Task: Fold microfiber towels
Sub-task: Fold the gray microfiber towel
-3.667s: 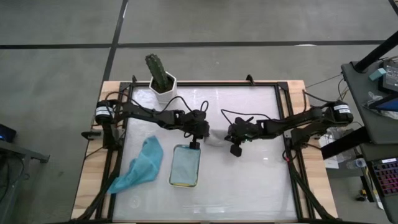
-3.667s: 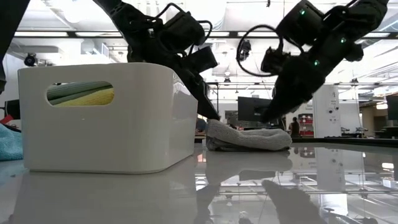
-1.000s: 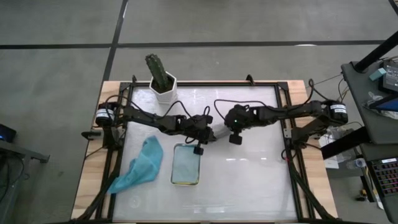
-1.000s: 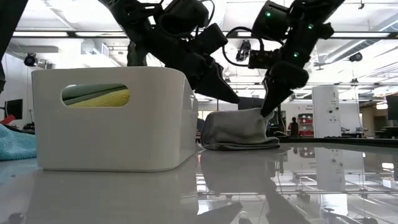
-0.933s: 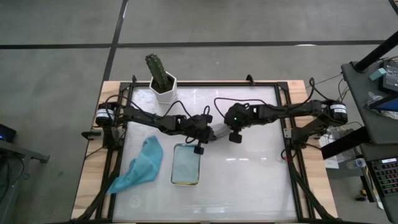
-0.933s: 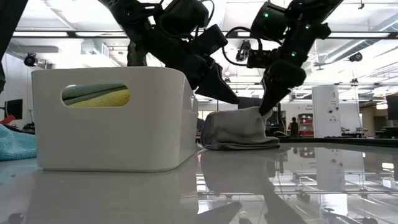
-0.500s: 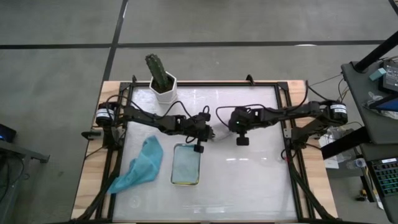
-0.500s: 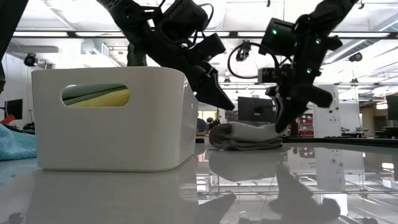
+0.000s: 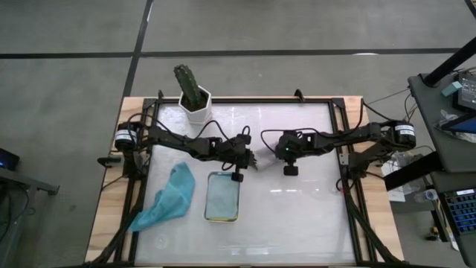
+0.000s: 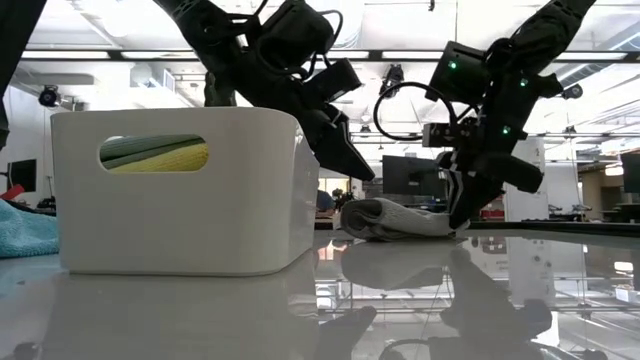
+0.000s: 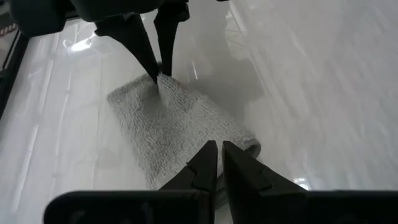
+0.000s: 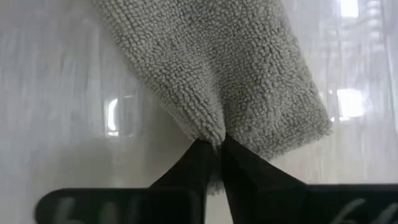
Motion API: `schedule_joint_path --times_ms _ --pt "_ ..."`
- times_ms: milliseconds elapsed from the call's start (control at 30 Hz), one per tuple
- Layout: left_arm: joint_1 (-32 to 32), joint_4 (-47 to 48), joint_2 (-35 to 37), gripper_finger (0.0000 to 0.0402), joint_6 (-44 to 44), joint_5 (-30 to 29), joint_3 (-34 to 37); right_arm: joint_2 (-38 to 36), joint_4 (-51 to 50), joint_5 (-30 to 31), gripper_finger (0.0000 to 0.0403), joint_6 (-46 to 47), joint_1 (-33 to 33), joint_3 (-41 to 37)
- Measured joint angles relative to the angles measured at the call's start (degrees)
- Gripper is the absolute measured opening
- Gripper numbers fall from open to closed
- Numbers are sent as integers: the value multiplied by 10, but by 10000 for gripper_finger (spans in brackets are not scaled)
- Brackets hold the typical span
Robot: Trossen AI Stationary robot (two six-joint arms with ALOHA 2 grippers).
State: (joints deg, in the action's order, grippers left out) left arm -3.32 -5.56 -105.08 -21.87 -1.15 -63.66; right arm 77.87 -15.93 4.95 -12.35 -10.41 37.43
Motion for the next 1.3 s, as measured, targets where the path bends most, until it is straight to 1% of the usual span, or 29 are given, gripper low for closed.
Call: schedule_joint_path --times_ms 167,333,433,533,633,767,833,933,1000,1067,1167,1300 --pt "-1 0 0 11 -2 -5 0 0 -10 0 82 18 0 3" --pt "-1 11 12 11 -28 -9 2 -11 -107 0 132 23 0 48" --pt "-1 21 38 11 -44 -11 3 -27 -142 0 150 29 0 67" --pt "-1 35 68 11 -62 -19 7 -48 -121 0 155 46 0 67" --pt "-2 39 99 11 -86 -27 18 -58 -30 0 145 85 0 57" --pt "-8 37 135 11 -112 -29 28 -44 178 -5 115 134 3 10" --pt "-12 32 152 11 -118 -30 35 -22 296 -5 95 153 7 -23" --pt "-16 31 174 11 -121 -38 47 31 468 -6 64 183 13 -67" --pt "-17 30 186 11 -121 -39 55 72 575 -6 44 199 17 -84" --pt "-18 33 193 11 -120 -39 61 118 662 -5 26 209 23 -91" --pt "-19 40 196 11 -119 -42 62 184 745 -7 11 212 34 -89" --pt "-19 47 196 11 -119 -51 62 250 759 -10 9 205 48 -64"
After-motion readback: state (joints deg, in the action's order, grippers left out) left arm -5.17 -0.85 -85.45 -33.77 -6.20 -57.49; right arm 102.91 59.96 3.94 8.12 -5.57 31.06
